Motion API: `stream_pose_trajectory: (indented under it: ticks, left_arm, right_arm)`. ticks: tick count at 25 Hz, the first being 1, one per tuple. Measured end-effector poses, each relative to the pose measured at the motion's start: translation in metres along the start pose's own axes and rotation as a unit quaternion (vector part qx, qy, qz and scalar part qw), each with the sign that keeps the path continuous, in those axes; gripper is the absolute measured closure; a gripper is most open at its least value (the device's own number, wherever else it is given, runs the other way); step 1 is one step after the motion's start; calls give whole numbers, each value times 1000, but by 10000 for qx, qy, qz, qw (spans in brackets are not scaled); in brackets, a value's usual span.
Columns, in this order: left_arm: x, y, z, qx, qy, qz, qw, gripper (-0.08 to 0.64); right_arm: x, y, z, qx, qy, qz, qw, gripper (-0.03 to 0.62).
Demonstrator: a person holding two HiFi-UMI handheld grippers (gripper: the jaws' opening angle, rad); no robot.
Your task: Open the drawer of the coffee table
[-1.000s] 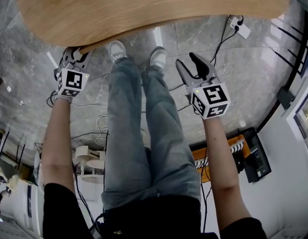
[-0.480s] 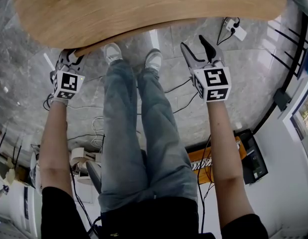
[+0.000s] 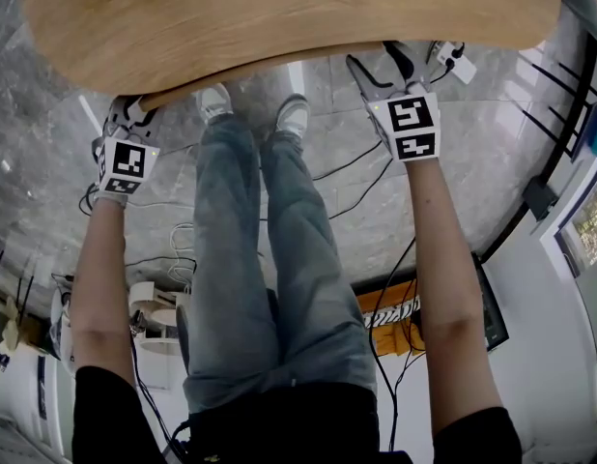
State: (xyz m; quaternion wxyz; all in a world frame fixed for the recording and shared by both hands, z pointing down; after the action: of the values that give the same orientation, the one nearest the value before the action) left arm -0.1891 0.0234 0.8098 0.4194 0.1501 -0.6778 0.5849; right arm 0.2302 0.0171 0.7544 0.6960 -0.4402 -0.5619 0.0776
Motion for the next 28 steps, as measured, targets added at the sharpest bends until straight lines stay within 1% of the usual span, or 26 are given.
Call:
stream_pose_trajectory:
  ticks: [3,6,12,16,18,20,23,28]
  left_arm:
    - [2,-1,0,-29,64,52,10000,442]
    - [4,-1,0,-46,123,72,9999,442]
    - [3,-1,-1,-61,137,141,9998,442]
    - [-5,-3,0,-52,71,90,9999,439]
    - [2,-1,-3,-97,186,199,9996,439]
    - [4,0,-5,-79,217,280,9993,439]
    - [0,2,-12,18,134,313,9994,439]
    - [11,10,-34,29,202,432,9989,439]
  right_arm:
    - [-3,-8,-1,-128,110,-111,9998,327]
    - [-3,-14,-2,-194,123,-102,9997,336]
    - [0,-18,-2,-294,121,-265,9991,353]
    - [0,-16,-3,-378,152,-251,9989,360]
    - [0,-15,-3,-426,185,-220,9987,370]
    - [2,-13,-1,-473,191,-193,9985,377]
    - [9,-4,5,-515,165,-169,9984,383]
    - [24,13,20,-508,96,-157,9985,387]
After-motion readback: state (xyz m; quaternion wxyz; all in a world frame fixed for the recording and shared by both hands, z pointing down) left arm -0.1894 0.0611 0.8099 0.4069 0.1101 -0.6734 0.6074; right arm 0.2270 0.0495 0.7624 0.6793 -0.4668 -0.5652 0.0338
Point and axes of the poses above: the fingertips, and each gripper's own axes: y backward along the fingers, z to its left, x out of its underside, the point moved 9 cm from there along y, backward along the fingers, and after that the axes turned 14 degrees about -z, right-handed, at the moved point
